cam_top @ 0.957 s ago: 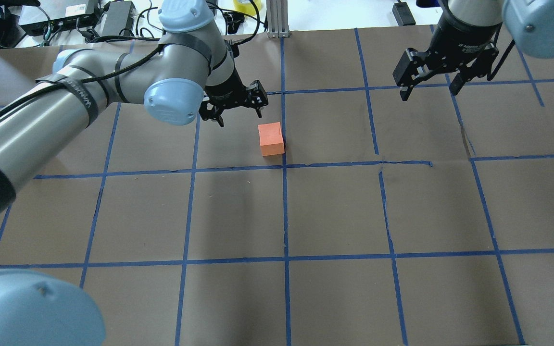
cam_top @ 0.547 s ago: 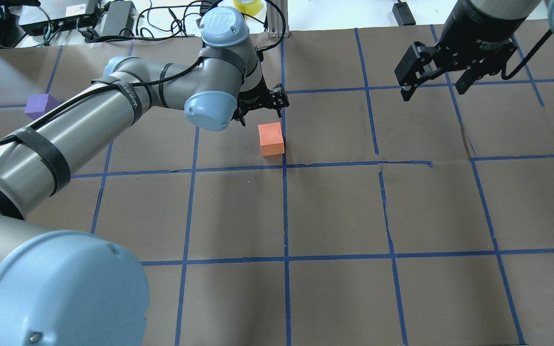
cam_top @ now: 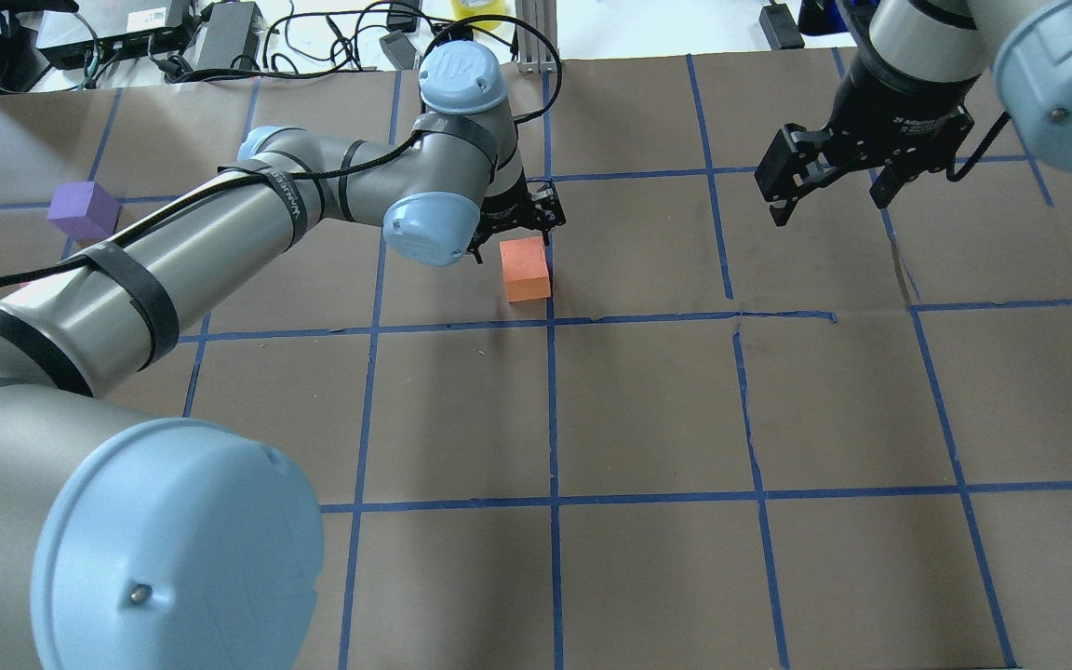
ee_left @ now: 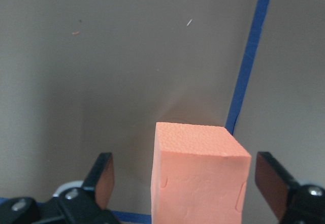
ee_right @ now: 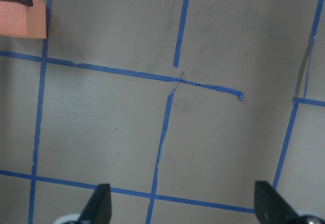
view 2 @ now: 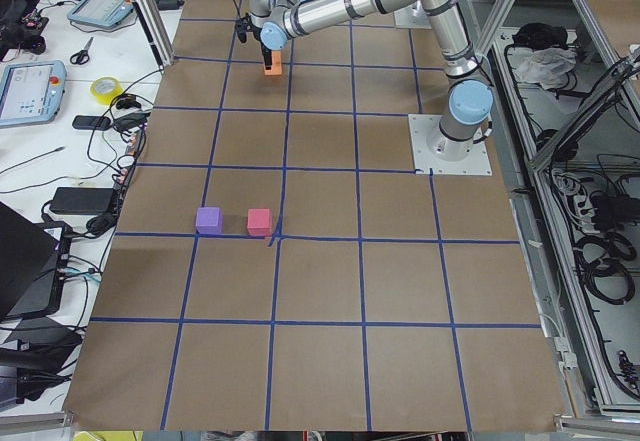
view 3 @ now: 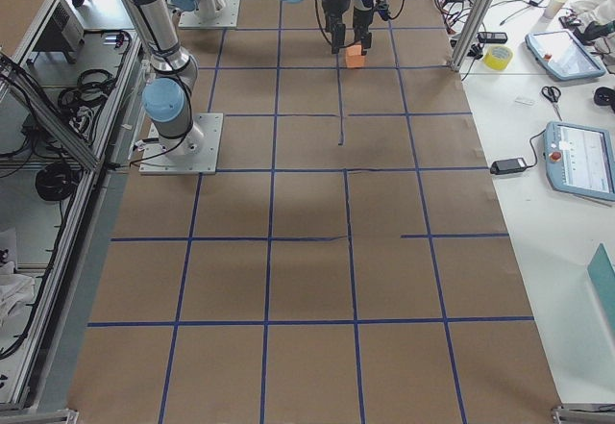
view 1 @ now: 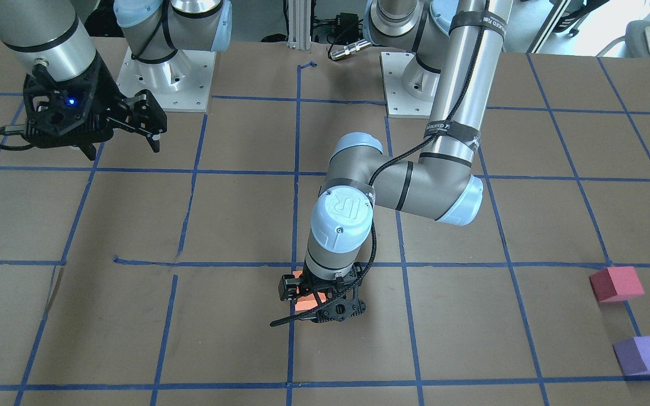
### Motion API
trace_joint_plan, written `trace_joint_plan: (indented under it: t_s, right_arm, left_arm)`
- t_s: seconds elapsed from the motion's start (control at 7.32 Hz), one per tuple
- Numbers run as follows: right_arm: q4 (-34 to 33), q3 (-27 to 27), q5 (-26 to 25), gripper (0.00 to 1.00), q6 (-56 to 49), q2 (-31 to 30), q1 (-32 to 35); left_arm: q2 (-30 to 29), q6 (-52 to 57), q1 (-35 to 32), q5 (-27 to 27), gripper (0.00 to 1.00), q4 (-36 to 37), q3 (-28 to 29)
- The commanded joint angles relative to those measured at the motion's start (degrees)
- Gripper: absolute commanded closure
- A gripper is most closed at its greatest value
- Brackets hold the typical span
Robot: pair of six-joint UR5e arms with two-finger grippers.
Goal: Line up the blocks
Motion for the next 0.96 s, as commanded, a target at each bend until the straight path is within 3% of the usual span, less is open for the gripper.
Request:
trace_joint_plan:
  t_s: [0.0, 0.27, 0.41, 0.55, 0.68, 0.82]
  right_arm:
    - [-0.8, 0.2, -3.3, 0.0, -0.6, -0.1, 0.1]
    - [0.5, 1.1, -5.4, 0.0, -0.6, -0.6, -0.2]
    - [-0.3, -0.3, -8.3, 0.0, -1.1, -0.3, -0.1]
    - [0.5, -0.6, -8.2, 0.0, -1.1, -0.2, -0.3]
    - [0.6, -0.4, -8.2, 0.0, -1.1, -0.8, 0.0]
    - [0.6, -0.4, -8.2, 0.0, -1.0, -0.8, -0.1]
  left_arm:
    - [-0.7, -1.5, -0.5, 0.1, 0.0, 0.0, 0.0]
    - [-1.1, -0.9, -0.6, 0.1, 0.02, 0.0, -0.1]
    - [-1.4, -0.6, -0.6, 0.1, 0.28, 0.0, -0.1]
    - [-1.5, -0.6, -1.2, 0.0, 0.37, -0.1, -0.2]
    - [-1.5, -0.6, -1.6, 0.1, 0.54, -0.1, -0.2]
    - [-1.5, -0.6, -1.6, 0.1, 0.56, -0.1, -0.3]
